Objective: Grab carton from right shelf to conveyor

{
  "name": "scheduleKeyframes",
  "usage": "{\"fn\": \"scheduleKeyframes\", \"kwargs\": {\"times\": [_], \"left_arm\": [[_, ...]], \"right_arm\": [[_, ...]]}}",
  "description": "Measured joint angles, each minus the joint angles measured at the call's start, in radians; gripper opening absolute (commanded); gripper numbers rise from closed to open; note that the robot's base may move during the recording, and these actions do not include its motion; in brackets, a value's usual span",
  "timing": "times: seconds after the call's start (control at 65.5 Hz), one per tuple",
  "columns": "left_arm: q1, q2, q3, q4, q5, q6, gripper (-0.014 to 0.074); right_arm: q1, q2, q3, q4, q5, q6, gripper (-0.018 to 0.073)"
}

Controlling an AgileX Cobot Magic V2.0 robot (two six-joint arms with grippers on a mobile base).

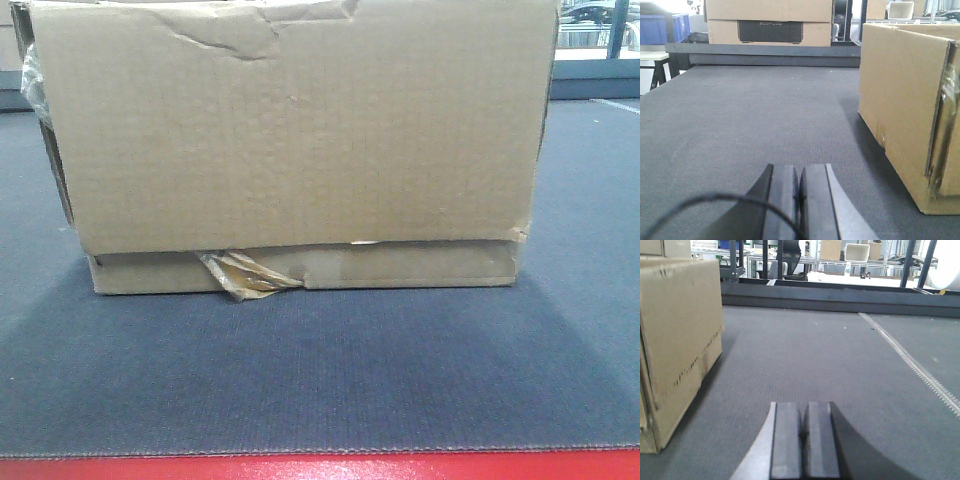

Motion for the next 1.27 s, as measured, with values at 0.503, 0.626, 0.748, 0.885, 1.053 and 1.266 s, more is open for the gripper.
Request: {"fn": "scheduleKeyframes", "kwargs": {"times": [0.503, 0.626, 0.748, 0.885, 1.053, 1.266], "left_arm": [[0.0, 0.0, 0.0, 0.0, 0.0, 0.0, 0.0003], [0.0, 0.0, 0.0, 0.0, 0.0, 0.0, 0.0003], [0.0, 0.0, 0.0, 0.0, 0.0, 0.0, 0.0003], [0.0, 0.0, 0.0, 0.0, 0.0, 0.0, 0.0003], [0.0, 0.0, 0.0, 0.0, 0.0, 0.0, 0.0003], [0.0, 0.0, 0.0, 0.0, 0.0, 0.0, 0.0003]], "right_arm": [[0.032, -0.001, 0.021, 0.0, -0.092, -0.002, -0.0068], [0.032, -0.001, 0.021, 0.0, -0.092, -0.002, -0.0068], [0.032, -0.001, 0.021, 0.0, -0.098, -0.002, -0.0068], [0.032, -0.001, 0.021, 0.002, -0.1, -0.002, -0.0068], [0.032, -0.001, 0.021, 0.002, -0.1, -0.002, -0.0068], [0.032, -0.001, 0.021, 0.002, -0.102, -0.002, -0.0068]]}}
